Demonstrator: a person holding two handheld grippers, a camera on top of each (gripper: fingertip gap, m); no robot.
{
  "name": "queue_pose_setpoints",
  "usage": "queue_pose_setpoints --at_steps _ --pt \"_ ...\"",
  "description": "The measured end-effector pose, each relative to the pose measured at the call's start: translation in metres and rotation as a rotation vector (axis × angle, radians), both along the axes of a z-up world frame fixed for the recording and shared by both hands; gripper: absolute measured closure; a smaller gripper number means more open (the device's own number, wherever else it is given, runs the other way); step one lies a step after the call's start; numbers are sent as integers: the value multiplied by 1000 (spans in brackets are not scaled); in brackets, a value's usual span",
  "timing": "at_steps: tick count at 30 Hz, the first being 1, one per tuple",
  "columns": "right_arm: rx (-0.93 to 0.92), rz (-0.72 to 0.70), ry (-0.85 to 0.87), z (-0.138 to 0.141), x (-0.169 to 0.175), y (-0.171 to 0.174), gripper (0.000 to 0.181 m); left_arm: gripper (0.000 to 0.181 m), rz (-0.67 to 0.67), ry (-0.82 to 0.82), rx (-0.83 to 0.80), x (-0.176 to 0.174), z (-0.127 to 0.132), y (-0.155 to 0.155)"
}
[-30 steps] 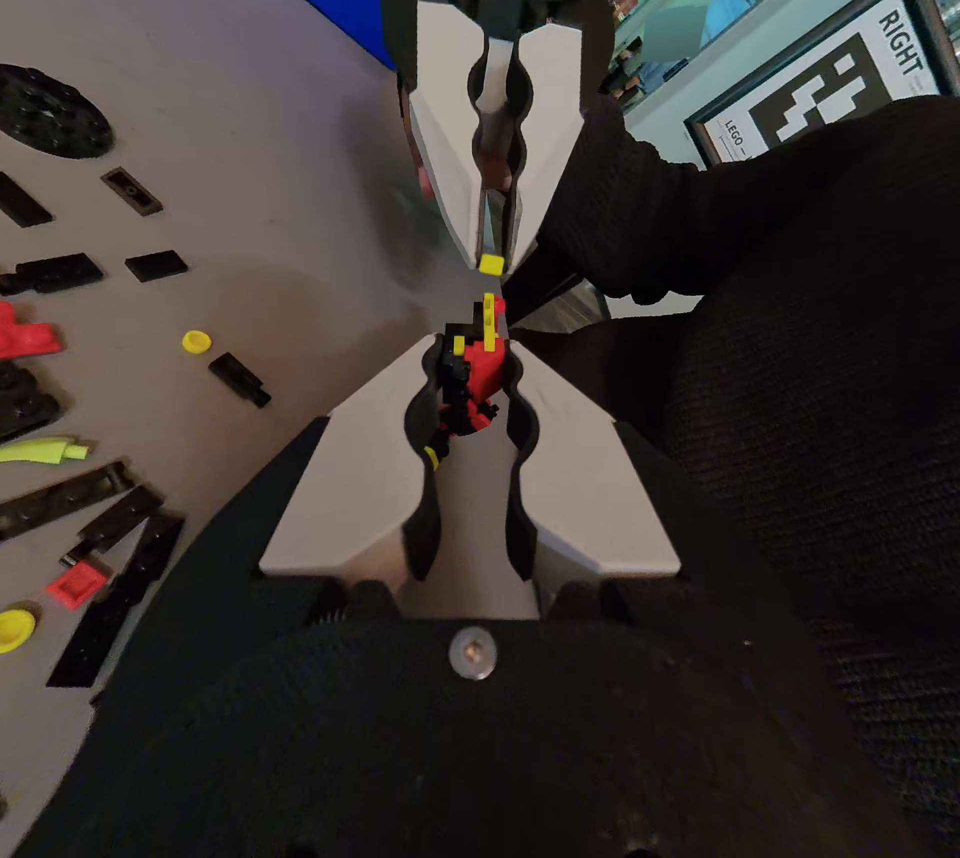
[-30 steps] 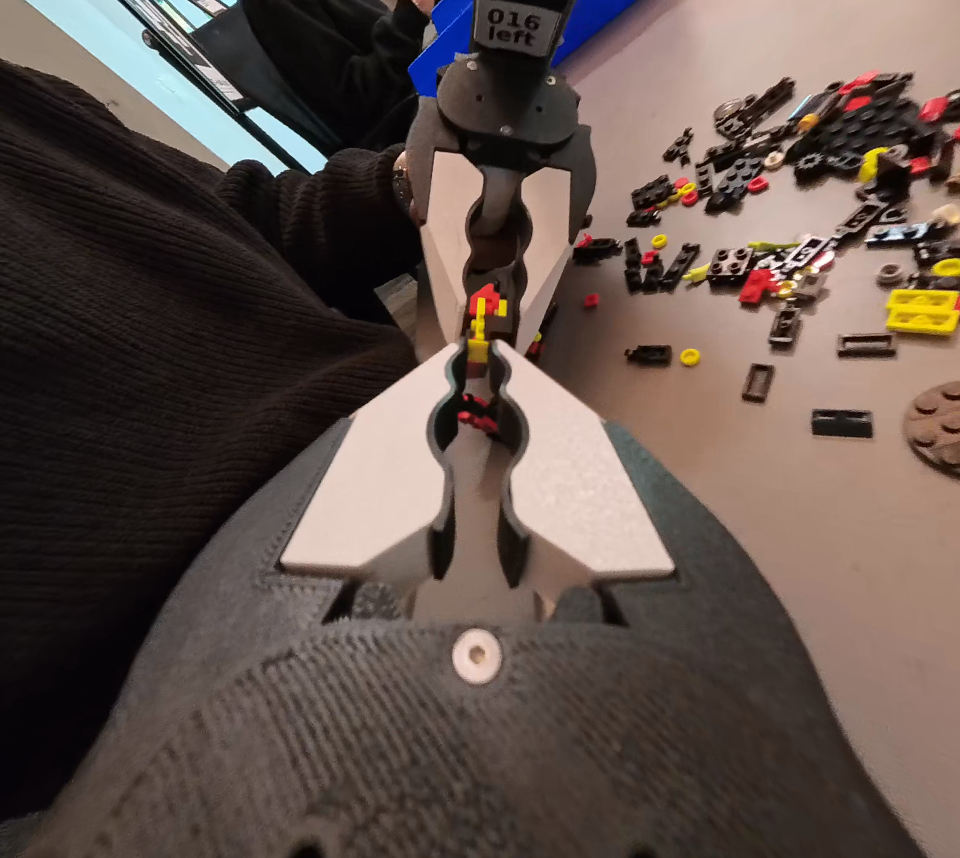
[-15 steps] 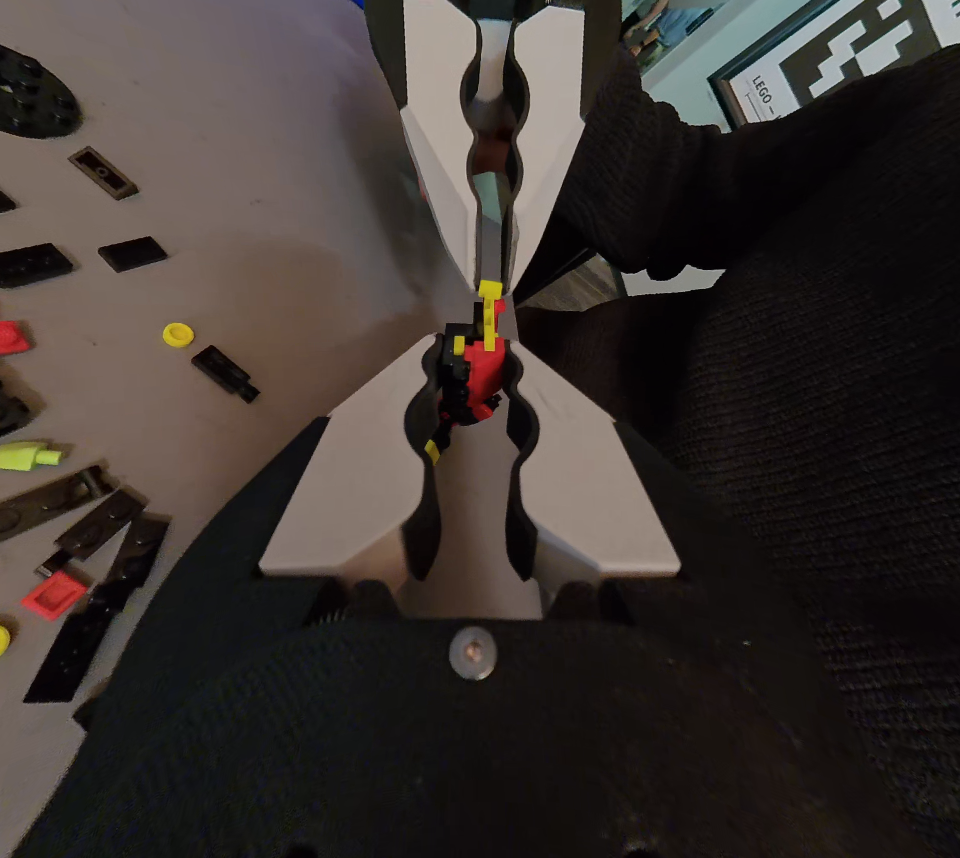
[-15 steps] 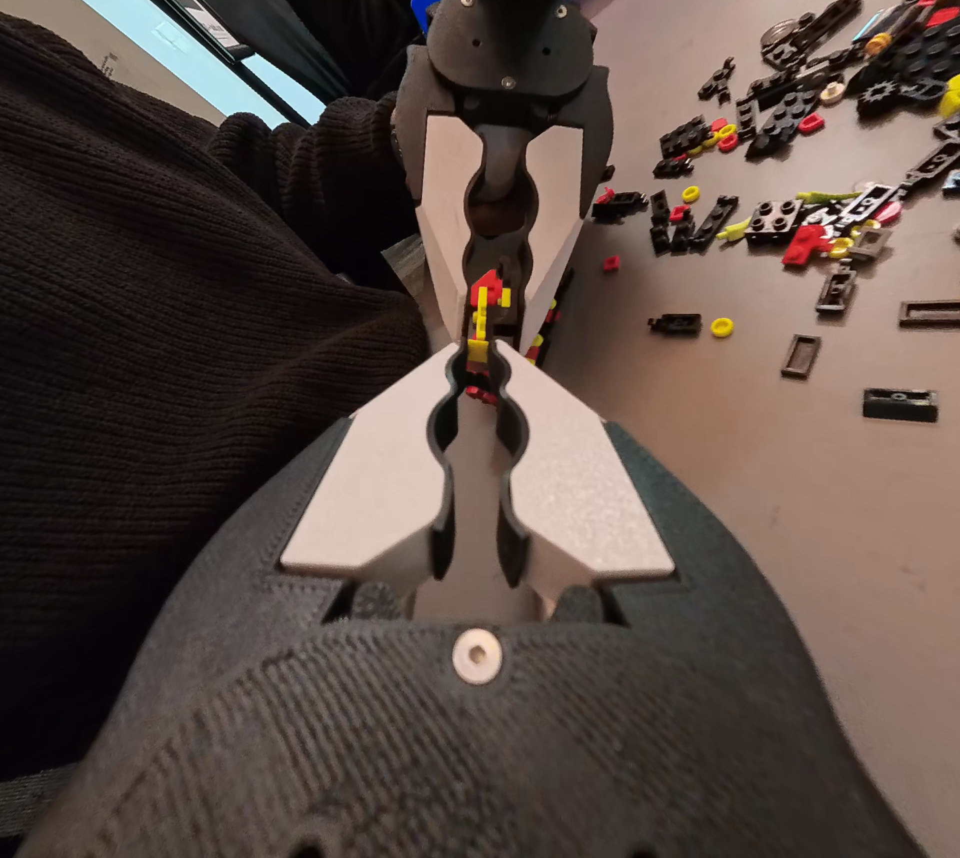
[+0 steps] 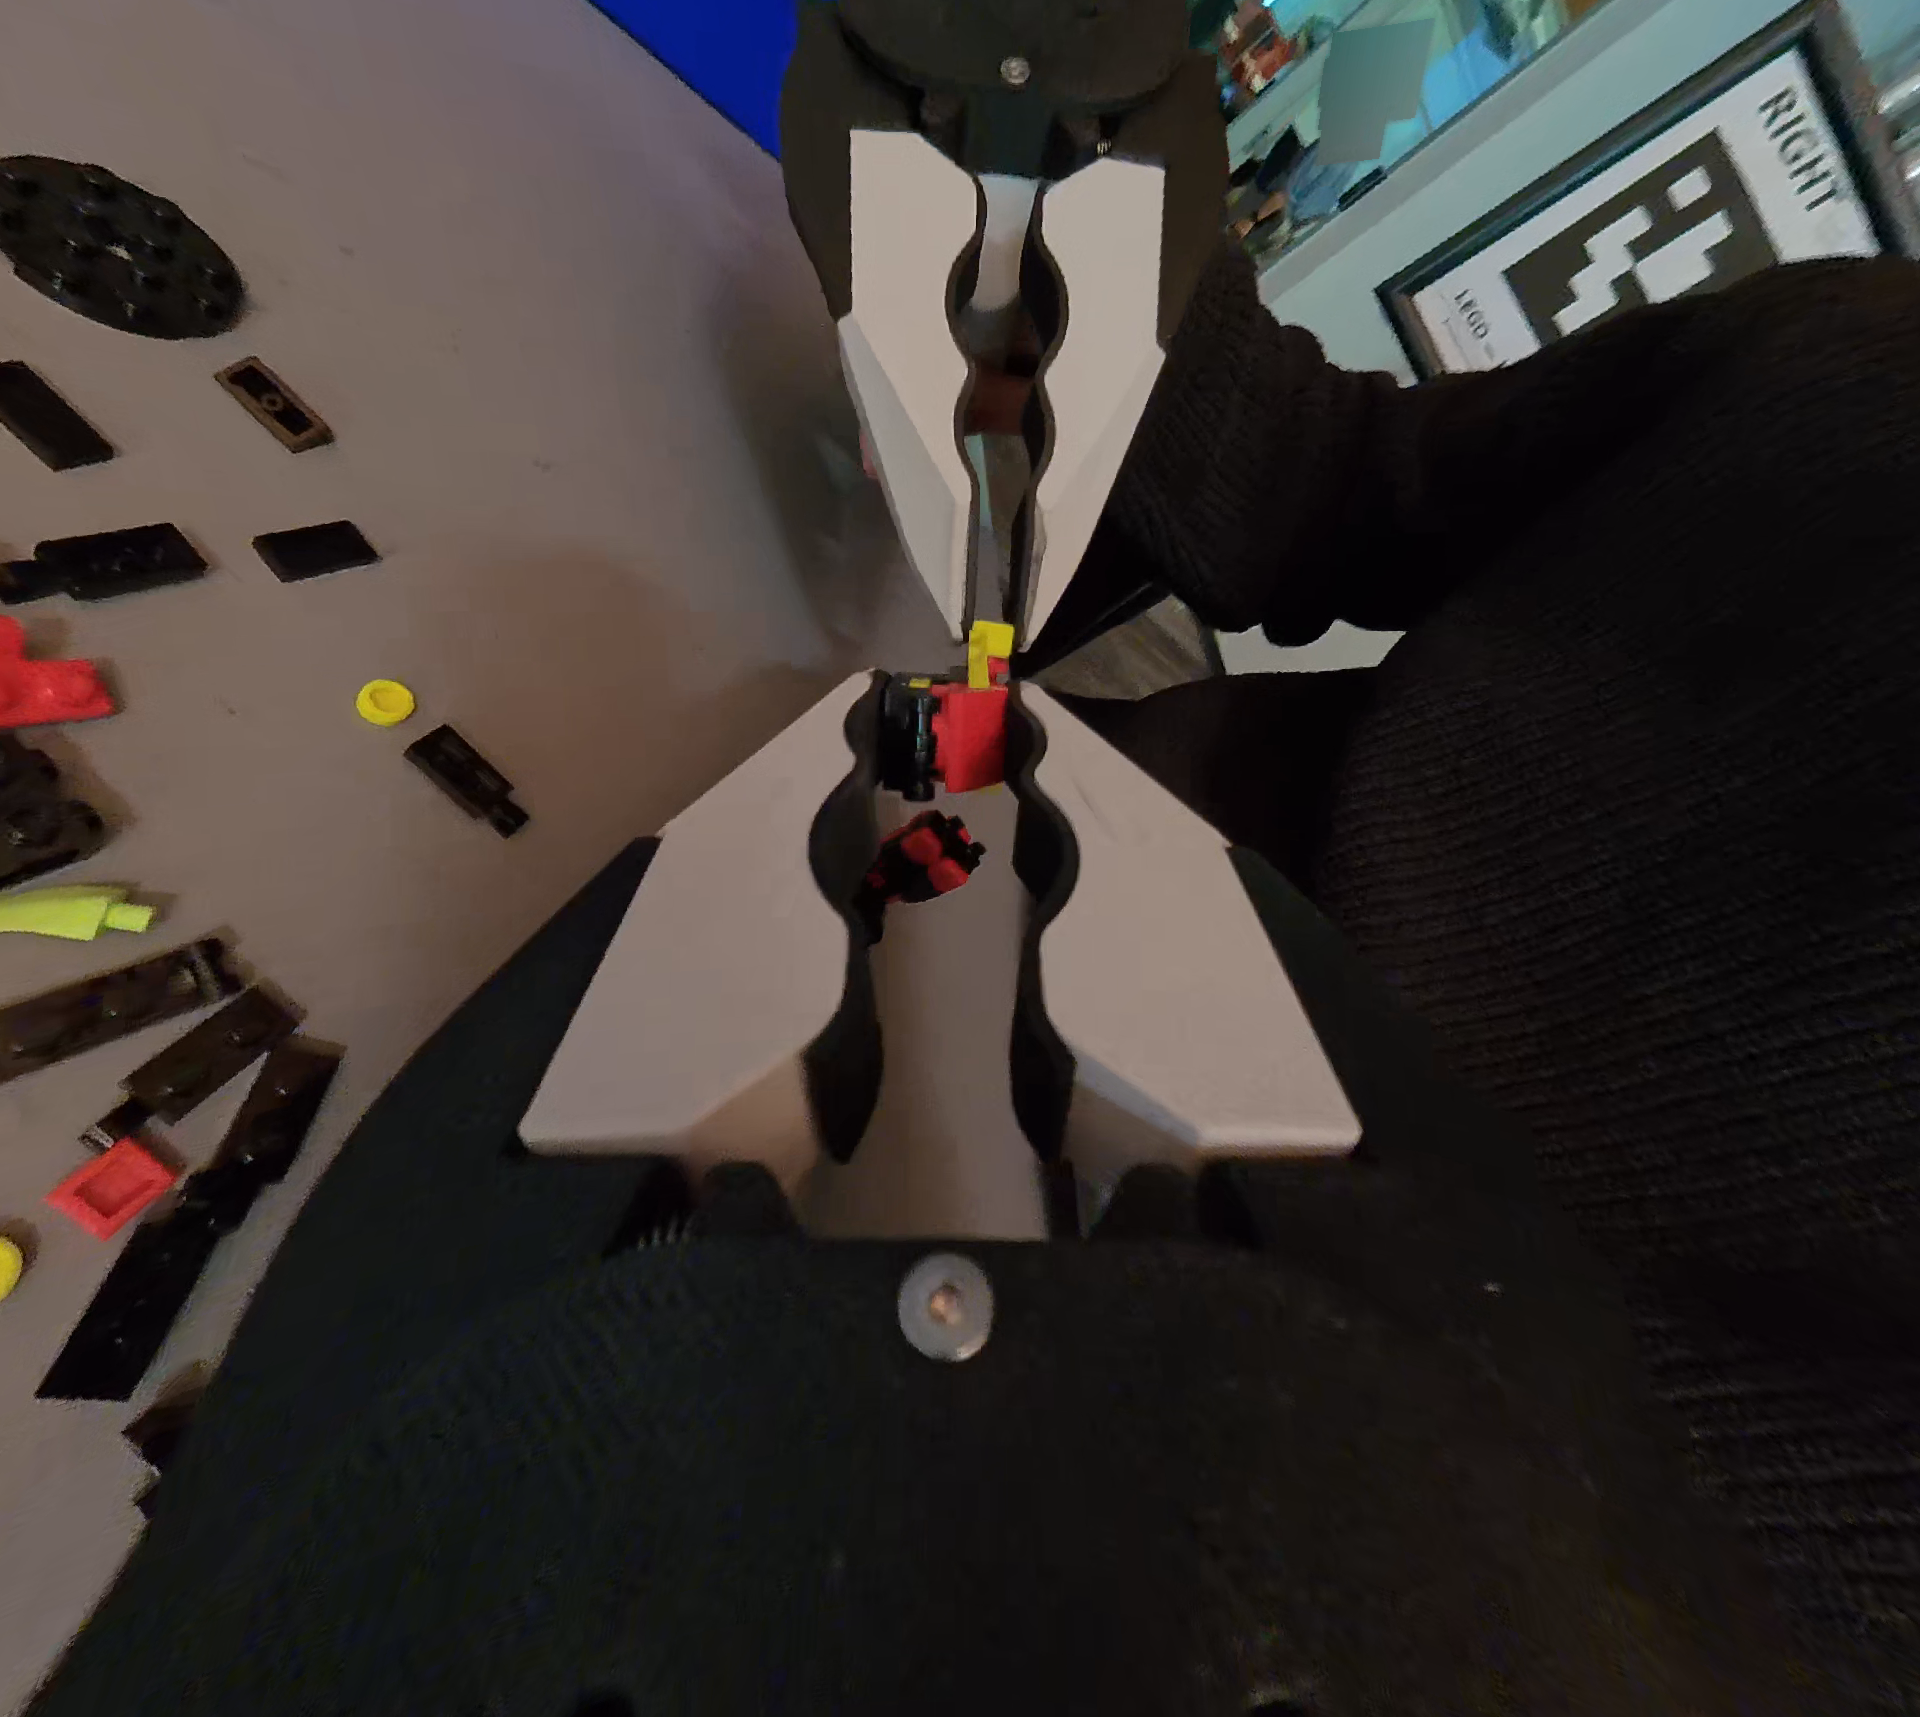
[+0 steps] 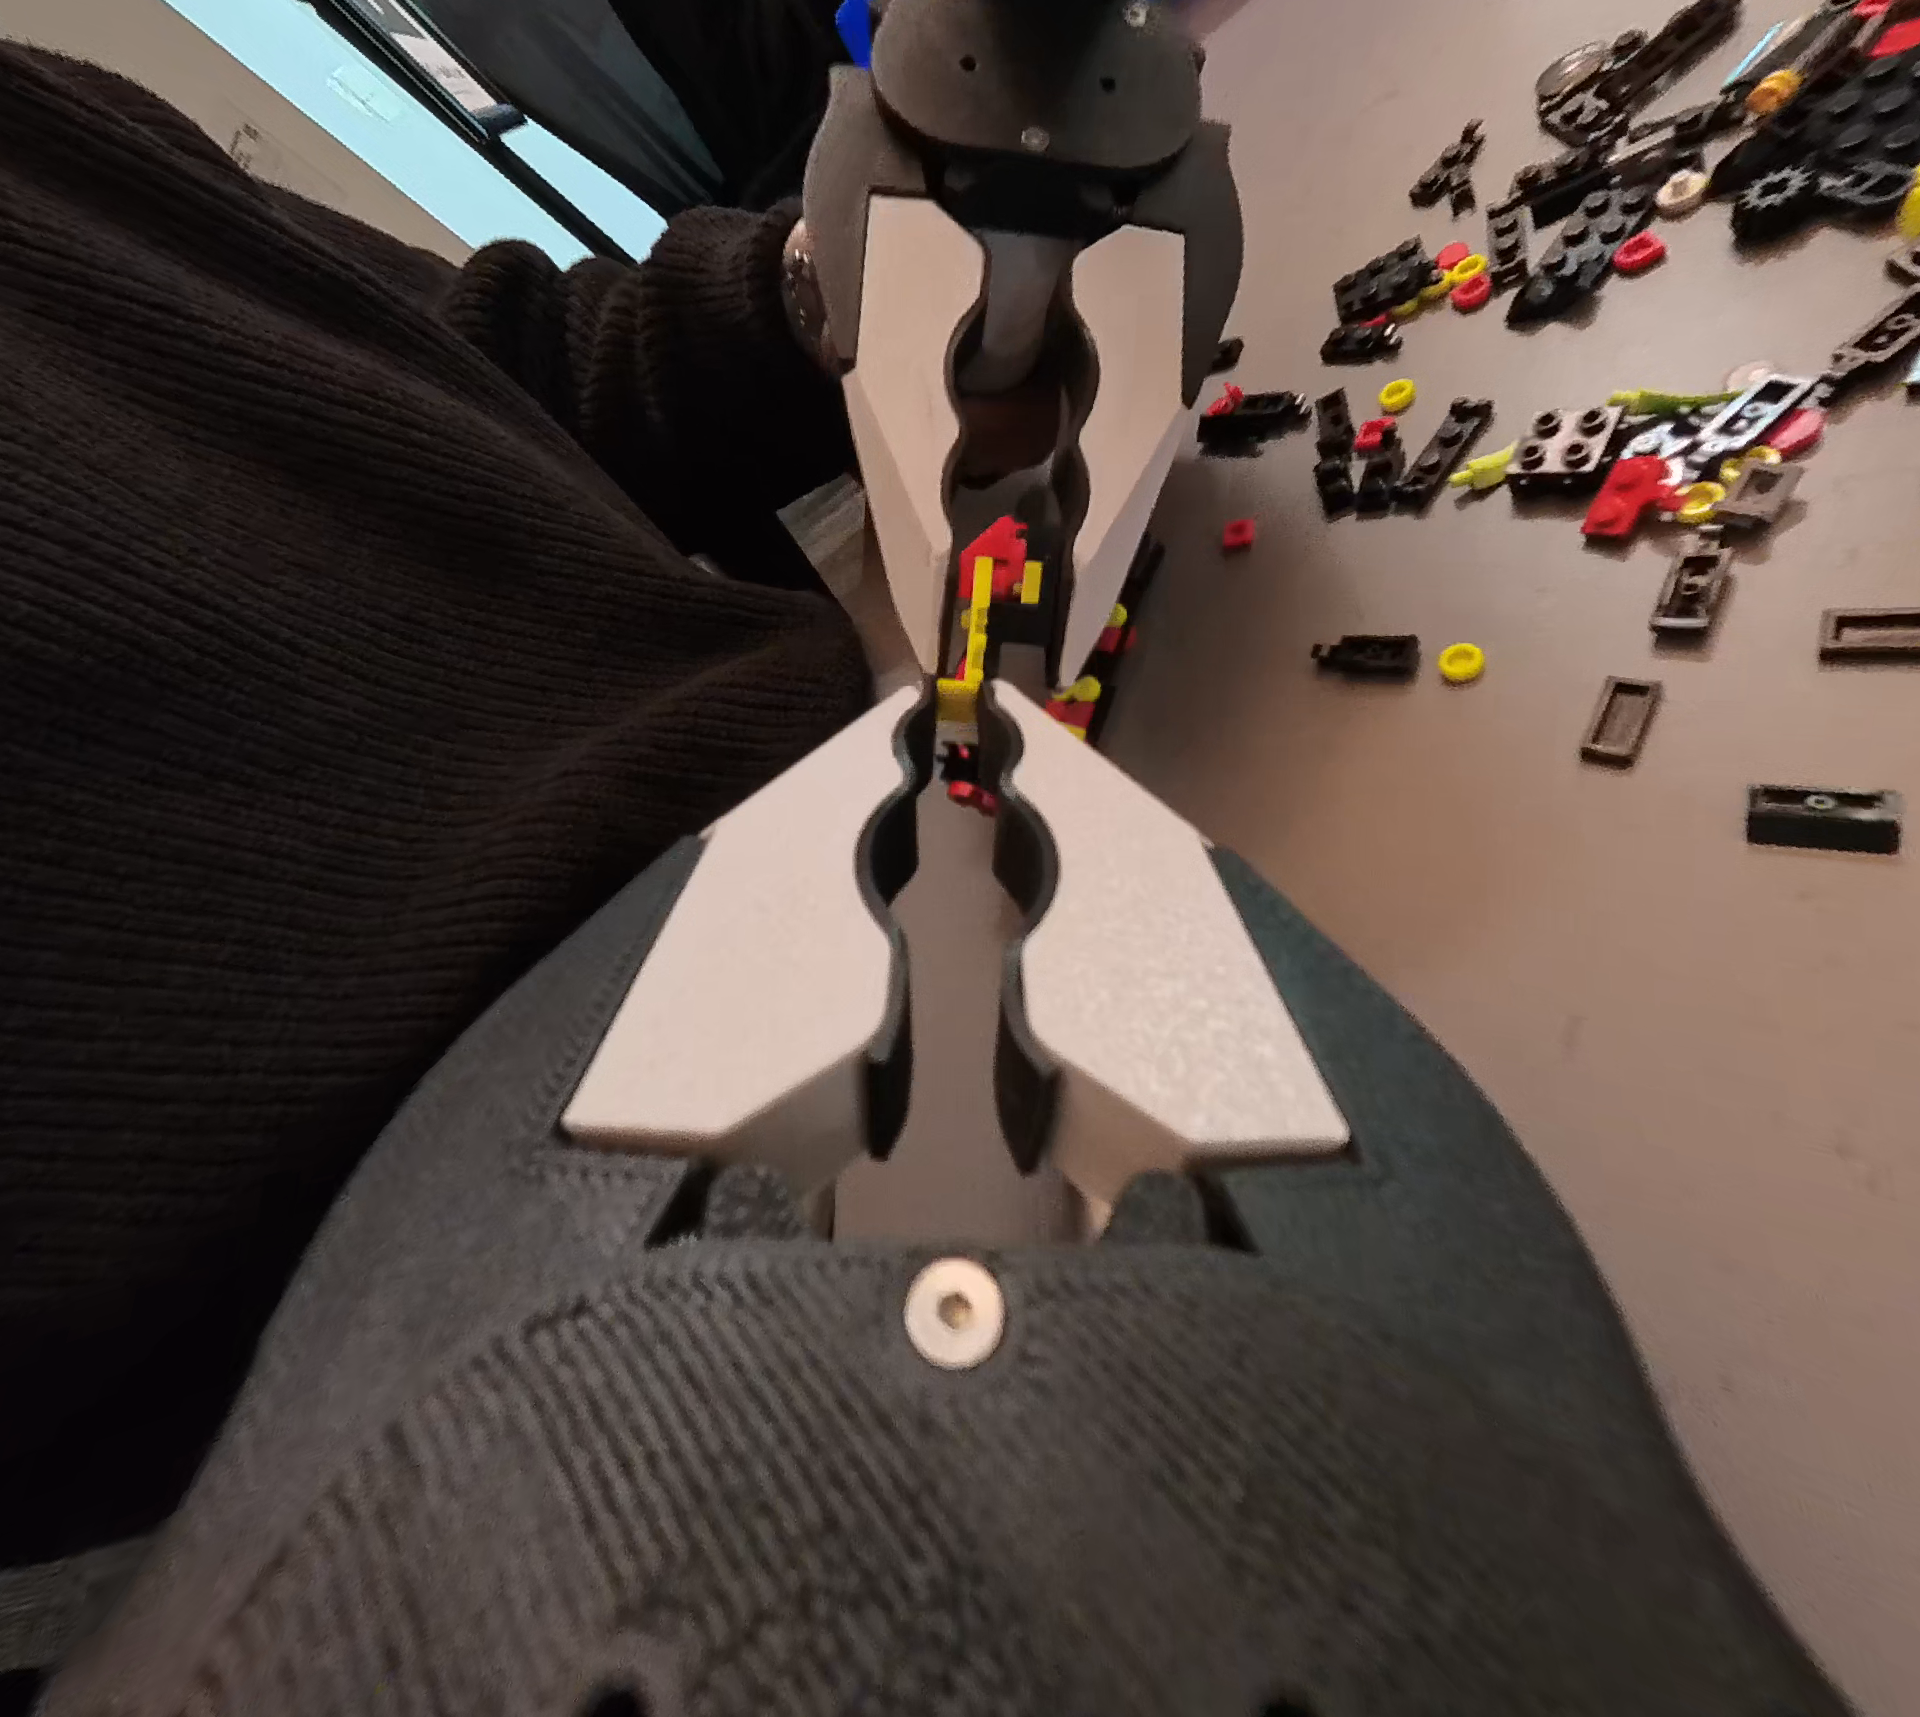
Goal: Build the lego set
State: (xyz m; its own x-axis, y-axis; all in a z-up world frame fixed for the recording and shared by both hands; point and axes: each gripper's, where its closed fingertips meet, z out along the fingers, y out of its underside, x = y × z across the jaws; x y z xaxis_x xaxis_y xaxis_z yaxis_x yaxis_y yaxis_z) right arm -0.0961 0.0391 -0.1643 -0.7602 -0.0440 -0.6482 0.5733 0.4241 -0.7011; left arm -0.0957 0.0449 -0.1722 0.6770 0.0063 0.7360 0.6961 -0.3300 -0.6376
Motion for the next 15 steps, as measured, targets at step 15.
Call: queue_pose_setpoints --at_steps 15 --pt "-97 -135 109 20 -25 4 168 165 65 -102 116 -12 15 -3"
